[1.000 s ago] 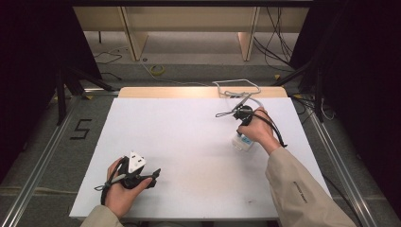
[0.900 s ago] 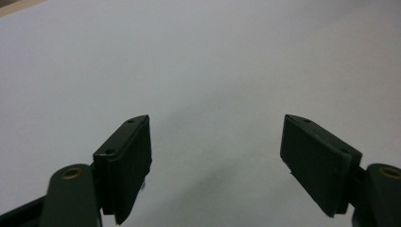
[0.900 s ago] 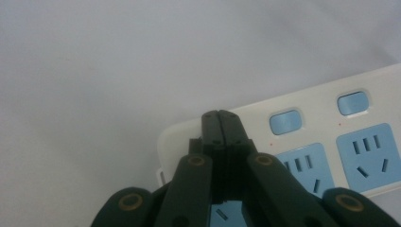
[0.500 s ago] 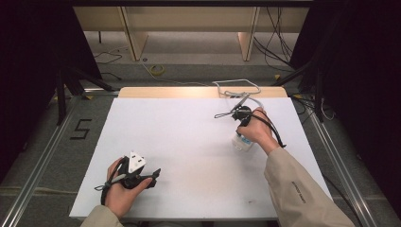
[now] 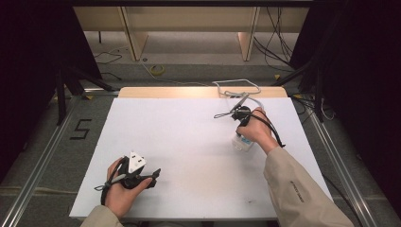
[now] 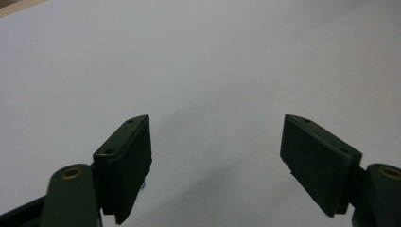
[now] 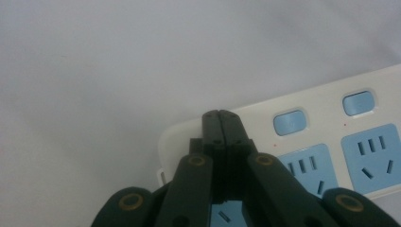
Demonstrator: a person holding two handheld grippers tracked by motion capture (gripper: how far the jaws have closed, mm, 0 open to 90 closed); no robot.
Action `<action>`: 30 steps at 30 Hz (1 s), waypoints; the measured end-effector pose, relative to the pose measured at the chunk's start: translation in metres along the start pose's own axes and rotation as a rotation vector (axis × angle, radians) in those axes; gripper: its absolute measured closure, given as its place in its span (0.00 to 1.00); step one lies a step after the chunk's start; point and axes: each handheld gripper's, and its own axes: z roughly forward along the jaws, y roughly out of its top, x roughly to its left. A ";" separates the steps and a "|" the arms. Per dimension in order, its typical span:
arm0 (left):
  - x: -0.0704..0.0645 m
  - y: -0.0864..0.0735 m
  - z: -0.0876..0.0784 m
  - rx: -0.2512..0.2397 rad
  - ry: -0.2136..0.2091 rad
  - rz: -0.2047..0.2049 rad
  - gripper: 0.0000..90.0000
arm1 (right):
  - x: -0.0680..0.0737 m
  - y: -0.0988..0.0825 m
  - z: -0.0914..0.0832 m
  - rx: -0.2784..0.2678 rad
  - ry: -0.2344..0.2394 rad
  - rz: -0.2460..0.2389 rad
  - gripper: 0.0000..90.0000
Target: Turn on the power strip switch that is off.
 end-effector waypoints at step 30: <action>0.000 0.000 0.000 0.000 -0.001 0.000 0.28 | 0.000 0.002 0.001 -0.008 -0.002 -0.001 1.00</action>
